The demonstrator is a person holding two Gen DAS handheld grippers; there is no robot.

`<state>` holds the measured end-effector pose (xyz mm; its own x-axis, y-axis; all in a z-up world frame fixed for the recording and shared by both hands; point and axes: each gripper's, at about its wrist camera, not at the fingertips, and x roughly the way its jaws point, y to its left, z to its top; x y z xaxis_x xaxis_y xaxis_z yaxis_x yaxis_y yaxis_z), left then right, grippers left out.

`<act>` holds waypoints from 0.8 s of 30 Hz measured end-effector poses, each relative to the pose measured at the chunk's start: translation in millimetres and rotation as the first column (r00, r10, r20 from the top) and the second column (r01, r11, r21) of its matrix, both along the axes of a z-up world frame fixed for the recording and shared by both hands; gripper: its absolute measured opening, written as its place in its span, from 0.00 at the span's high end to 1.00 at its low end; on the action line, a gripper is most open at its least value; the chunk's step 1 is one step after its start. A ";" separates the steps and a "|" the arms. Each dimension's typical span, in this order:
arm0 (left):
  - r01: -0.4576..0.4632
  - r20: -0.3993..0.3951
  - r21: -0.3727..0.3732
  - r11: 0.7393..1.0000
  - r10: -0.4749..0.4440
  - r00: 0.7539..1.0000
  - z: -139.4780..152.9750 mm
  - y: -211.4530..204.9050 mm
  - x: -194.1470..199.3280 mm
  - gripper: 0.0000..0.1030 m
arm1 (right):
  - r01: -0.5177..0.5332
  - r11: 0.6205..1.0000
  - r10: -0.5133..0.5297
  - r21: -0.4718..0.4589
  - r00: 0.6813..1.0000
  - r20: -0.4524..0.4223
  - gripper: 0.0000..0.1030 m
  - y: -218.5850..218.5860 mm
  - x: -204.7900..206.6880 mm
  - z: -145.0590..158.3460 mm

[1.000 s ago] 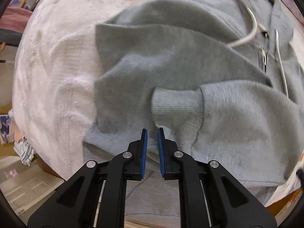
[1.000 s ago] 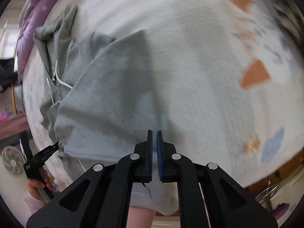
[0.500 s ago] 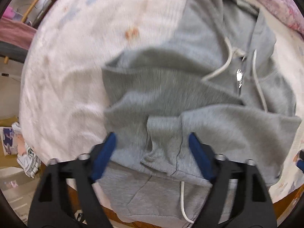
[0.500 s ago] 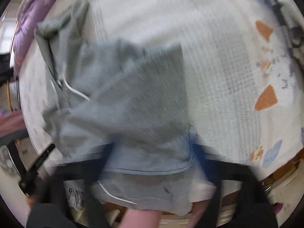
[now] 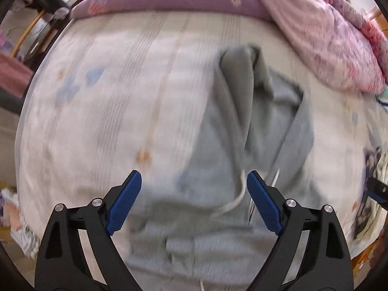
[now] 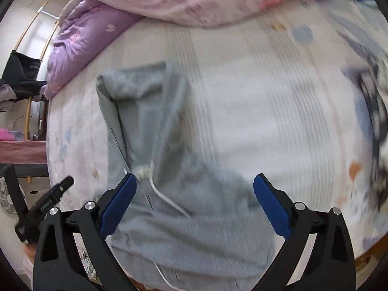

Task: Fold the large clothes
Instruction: 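Grasp the hoodie hem with the left tool while the right tool grasps the hem beside it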

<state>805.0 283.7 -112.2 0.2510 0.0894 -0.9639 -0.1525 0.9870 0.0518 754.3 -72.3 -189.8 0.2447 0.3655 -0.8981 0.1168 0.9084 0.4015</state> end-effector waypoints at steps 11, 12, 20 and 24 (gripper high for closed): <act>0.013 -0.072 -0.018 1.000 -0.015 0.997 -48.0 -5.9 157.9 0.13 | -0.052 0.998 0.054 0.031 0.995 -0.089 0.09 25.3 152.6 -44.9; 0.009 -0.092 -0.023 1.000 -0.011 0.996 -63.6 -5.5 170.5 0.13 | -0.056 0.998 0.059 0.036 0.993 -0.099 0.09 28.1 161.1 -50.6; -0.091 -0.186 -0.087 0.992 0.074 0.980 -134.4 8.4 209.6 0.42 | -0.016 0.998 0.027 0.061 0.981 -0.194 0.10 43.4 214.7 -106.7; -0.082 -0.140 -0.116 0.990 0.066 0.988 -137.6 7.8 209.0 0.63 | 0.001 0.997 0.019 0.074 0.965 -0.263 0.33 55.8 225.7 -134.3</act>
